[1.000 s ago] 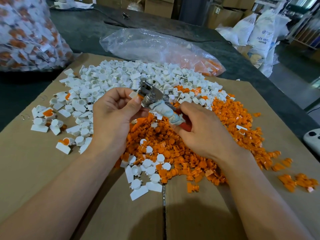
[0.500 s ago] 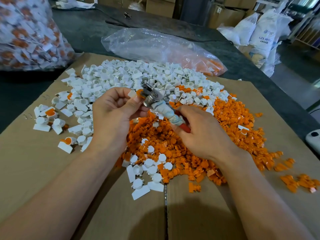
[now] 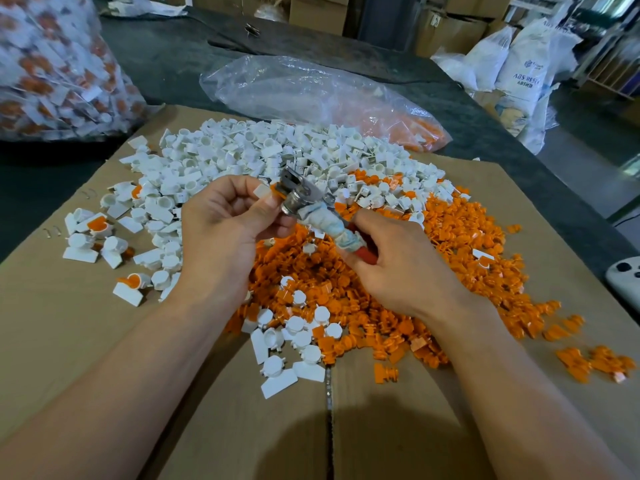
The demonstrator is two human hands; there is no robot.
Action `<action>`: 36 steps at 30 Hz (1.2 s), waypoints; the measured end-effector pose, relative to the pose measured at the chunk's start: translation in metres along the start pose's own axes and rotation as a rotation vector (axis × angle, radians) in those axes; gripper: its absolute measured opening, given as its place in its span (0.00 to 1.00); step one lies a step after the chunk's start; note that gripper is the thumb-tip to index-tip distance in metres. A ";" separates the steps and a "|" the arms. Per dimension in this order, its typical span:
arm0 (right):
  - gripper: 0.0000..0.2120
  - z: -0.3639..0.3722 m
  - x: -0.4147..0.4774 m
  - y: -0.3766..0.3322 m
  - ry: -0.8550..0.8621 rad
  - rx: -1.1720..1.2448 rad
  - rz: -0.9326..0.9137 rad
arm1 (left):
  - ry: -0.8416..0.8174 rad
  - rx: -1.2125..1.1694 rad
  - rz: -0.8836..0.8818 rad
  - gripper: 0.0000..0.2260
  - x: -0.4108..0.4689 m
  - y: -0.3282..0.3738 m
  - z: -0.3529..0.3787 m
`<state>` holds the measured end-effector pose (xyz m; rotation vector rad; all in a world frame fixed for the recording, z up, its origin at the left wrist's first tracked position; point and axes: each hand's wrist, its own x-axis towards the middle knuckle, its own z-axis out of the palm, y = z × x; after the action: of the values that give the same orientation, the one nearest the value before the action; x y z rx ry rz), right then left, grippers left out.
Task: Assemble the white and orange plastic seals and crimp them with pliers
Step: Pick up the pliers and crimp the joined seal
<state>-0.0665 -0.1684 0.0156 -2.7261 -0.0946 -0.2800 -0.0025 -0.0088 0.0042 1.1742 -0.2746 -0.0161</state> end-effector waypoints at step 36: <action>0.32 -0.007 0.008 0.043 0.117 -0.403 0.384 | 0.390 -0.250 -0.082 0.08 0.004 0.004 -0.009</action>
<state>-0.0549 -0.2105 0.0070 -3.0303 0.5705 -0.3776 0.0032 0.0007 0.0057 0.9157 0.1176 0.1033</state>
